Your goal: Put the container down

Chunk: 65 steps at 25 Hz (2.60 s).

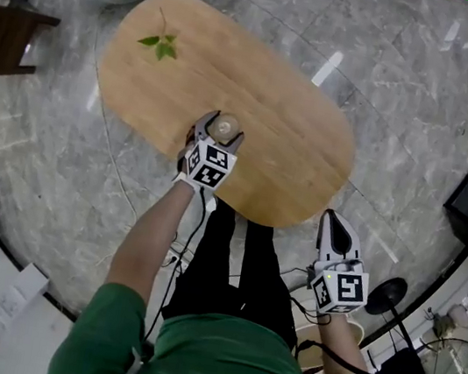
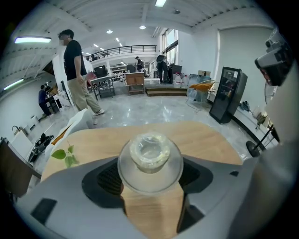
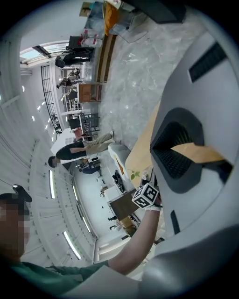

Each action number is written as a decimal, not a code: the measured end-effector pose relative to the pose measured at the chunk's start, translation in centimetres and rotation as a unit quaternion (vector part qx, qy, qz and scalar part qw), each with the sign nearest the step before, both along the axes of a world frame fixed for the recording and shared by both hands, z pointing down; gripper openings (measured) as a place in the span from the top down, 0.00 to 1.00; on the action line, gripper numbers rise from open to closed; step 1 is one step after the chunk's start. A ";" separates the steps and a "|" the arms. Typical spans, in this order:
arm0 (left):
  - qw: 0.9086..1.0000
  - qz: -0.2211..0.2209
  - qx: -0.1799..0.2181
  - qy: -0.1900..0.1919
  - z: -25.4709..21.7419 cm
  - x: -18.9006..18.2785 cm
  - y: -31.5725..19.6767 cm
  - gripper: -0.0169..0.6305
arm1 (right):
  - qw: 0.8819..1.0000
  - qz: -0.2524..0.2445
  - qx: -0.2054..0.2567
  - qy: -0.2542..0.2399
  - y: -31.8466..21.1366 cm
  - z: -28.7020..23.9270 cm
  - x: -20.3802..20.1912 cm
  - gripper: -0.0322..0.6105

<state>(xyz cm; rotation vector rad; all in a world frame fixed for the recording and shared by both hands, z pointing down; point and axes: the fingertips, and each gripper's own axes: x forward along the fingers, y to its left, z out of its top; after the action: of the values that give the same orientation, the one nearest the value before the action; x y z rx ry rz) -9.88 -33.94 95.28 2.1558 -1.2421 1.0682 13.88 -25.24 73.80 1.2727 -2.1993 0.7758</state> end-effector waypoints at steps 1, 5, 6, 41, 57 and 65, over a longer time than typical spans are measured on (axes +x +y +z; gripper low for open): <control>1.000 0.000 -0.002 0.000 0.6 0.0 -0.1 0.45 | 1.000 0.001 -0.005 0.001 0.3 0.5 0.2 0.93; 1.000 -0.004 -0.007 -0.002 3.2 0.0 -0.7 0.45 | 1.000 0.002 -0.018 0.003 0.8 2.5 0.6 0.93; 1.000 -0.004 -0.009 -0.003 3.8 0.0 -0.8 0.45 | 1.000 0.002 -0.022 0.003 0.9 3.0 0.6 0.93; 0.997 -0.043 -0.065 -0.006 9.2 -1.8 0.7 0.42 | 0.999 -0.024 -0.025 -0.001 0.1 4.1 -1.5 0.93; 0.981 -0.173 0.044 0.082 -19.5 -5.2 1.2 0.56 | 0.991 -0.005 0.126 -0.044 -9.7 -14.6 -4.8 0.93; 0.957 -0.199 0.147 0.155 -34.2 -4.8 5.2 0.88 | 0.981 -0.010 0.177 -0.072 -8.4 -22.9 -6.6 0.93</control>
<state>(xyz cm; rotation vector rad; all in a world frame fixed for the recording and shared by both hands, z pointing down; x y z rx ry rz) -14.72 -28.78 61.06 2.0445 -1.6615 0.3822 7.28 -33.69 50.89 1.3934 -2.5477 0.4944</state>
